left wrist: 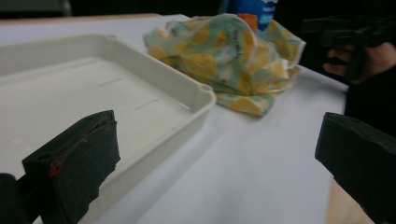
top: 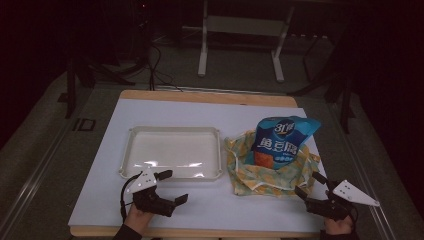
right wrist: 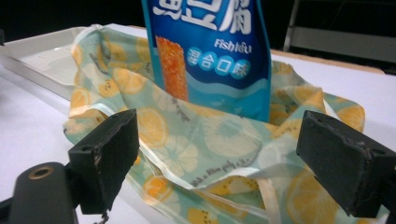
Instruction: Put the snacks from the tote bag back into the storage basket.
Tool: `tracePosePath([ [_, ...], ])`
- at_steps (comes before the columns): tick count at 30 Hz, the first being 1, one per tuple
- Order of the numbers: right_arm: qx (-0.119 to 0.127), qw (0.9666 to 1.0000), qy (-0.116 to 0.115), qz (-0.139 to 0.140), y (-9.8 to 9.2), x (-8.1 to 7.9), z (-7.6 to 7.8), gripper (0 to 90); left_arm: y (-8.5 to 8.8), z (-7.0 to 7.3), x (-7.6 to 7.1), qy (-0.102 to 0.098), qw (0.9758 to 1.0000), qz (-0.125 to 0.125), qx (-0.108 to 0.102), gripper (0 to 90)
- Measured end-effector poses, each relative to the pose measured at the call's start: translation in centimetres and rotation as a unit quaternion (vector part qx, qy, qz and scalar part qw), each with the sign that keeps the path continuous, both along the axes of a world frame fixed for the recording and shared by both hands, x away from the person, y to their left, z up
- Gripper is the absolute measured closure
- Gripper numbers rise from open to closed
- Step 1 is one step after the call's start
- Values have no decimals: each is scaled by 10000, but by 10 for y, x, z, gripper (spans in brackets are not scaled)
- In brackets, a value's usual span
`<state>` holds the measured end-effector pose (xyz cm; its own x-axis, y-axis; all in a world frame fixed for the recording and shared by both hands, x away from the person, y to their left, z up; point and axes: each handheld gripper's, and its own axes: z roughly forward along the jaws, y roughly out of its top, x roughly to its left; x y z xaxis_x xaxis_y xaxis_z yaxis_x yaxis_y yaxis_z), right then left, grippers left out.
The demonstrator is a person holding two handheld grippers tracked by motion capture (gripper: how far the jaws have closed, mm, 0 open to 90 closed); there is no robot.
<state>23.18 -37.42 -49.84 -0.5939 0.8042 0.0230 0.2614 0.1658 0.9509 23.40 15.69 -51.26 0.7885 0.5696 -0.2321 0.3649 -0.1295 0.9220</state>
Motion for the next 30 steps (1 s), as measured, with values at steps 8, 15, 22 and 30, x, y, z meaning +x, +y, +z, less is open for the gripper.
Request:
tracePosePath([
  [8,-31,9988,373,311,2,-2,-2,122,-1,2,0,325,9992,-215,9,2],
  [15,-158,9978,449,461,5,-8,-3,112,-12,1,-2,182,9986,-368,323,2],
  [22,-111,9968,377,693,7,-10,6,111,-28,3,2,331,9971,-628,269,3],
  [30,-181,9940,489,963,11,-6,12,111,-45,8,11,359,9956,-837,214,3],
])
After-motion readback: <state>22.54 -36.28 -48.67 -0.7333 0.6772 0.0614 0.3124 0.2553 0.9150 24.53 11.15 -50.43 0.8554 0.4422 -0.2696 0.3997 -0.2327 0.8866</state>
